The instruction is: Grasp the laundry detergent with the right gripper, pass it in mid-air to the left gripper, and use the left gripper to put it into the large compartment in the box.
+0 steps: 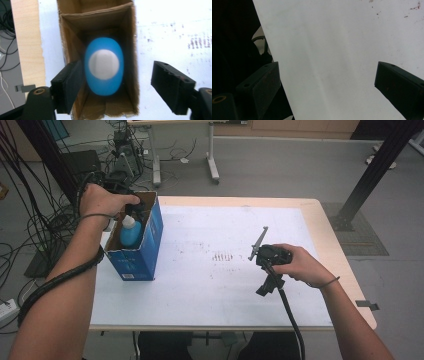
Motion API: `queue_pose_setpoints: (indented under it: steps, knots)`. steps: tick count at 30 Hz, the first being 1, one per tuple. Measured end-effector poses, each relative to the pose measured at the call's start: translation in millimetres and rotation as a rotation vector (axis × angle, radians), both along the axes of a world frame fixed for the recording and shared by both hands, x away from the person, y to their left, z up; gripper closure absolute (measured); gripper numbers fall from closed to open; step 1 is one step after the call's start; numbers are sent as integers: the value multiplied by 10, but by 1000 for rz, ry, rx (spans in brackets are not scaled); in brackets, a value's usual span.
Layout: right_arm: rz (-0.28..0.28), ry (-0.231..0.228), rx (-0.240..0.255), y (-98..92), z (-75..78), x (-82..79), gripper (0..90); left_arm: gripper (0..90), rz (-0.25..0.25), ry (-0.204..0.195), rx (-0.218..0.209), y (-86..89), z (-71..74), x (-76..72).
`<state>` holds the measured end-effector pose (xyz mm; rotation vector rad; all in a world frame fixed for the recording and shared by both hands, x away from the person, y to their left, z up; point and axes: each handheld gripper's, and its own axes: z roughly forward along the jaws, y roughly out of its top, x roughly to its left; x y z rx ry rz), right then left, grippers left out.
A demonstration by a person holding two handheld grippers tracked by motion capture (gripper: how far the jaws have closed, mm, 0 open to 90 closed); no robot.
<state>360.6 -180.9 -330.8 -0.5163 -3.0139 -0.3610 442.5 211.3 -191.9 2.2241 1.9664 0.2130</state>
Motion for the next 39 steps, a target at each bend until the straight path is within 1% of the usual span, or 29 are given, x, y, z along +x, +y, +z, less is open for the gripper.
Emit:
queue_pose_setpoints:
  steps: [2, 3, 4, 9, 11, 14, 17, 19, 22, 27, 28, 32, 34, 39]
  knots:
    - [-2, 5, 4, 2, -4, 3, 62, 218, -15, 4, 2, -31, 36, -15]
    - [-6, 7, 4, 5, -7, 4, 62, 212, -18, -1, -2, -39, 54, -20]
    - [-4, 10, 0, 6, -9, 5, 62, 206, -21, -7, 4, -56, 82, -30]
    - [-3, 4, 1, 5, -5, 18, 62, 154, -42, 3, 10, -138, 159, -69]
    - [-6, 4, 3, 6, -4, 20, 62, 119, -45, -1, -6, -158, 200, -79]
    - [-3, 5, 0, 5, -5, 25, 62, 76, -53, -6, -8, -200, 258, -91]
    - [-2, 7, -1, 8, -5, 25, 62, 71, -75, -12, 0, -259, 308, -98]
    - [-3, 8, -1, 9, -1, 25, 62, 65, -78, -5, 6, -303, 330, -96]
    - [-4, 9, 2, 16, 14, 18, 62, 65, -93, -18, 1, -377, 363, -99]
    - [0, 9, 3, 8, 37, 26, 62, 75, -137, -26, -31, -531, 384, -97]
    - [-9, 13, 8, 10, 43, 20, 62, 78, -151, -25, -35, -582, 380, -96]
    - [-6, 11, -1, 9, 61, 16, 62, 78, -186, -23, -61, -721, 363, -87]
    - [-5, 8, 0, 4, 68, 14, 62, 78, -206, -16, -68, -787, 349, -80]
    - [-13, 11, 3, -14, 99, 2, 63, 78, -237, -12, -85, -948, 301, -72]
